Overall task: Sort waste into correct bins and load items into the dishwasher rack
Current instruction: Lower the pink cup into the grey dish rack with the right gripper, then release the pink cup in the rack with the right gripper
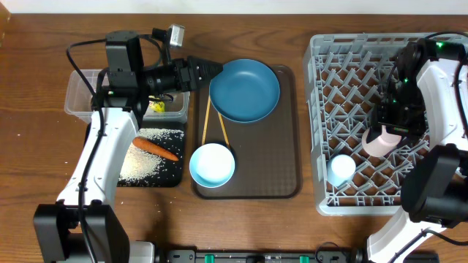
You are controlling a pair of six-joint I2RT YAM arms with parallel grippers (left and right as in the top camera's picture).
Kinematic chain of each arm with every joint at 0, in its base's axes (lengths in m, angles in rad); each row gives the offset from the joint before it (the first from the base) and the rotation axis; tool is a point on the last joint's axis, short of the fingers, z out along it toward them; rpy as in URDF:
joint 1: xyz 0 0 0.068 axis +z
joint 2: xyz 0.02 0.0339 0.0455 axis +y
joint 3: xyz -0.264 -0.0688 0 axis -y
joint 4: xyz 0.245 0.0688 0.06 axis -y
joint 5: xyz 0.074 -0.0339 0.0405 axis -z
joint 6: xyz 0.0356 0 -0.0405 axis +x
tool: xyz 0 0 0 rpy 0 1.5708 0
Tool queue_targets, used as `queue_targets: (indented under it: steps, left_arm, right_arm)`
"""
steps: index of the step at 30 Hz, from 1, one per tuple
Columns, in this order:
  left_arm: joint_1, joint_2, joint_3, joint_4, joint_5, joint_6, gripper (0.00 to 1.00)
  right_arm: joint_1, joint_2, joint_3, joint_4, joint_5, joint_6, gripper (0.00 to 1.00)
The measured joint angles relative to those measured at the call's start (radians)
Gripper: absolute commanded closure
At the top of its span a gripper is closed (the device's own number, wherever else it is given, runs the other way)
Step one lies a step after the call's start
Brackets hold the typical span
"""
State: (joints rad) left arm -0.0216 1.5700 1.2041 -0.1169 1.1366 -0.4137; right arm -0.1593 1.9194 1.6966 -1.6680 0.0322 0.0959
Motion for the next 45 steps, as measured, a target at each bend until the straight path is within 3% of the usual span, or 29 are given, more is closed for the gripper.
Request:
queue_targets:
  steps: [18, 45]
  left_arm:
    - [0.000, 0.000, 0.000, 0.000, 0.000, 0.000, 0.41]
    - [0.000, 0.000, 0.000, -0.003, 0.000, 0.022, 0.41]
  right_arm:
    - [-0.065, 0.000, -0.082, 0.058, -0.047, 0.003, 0.96]
    - [-0.078, 0.000, -0.049, 0.063, -0.059, 0.002, 0.99]
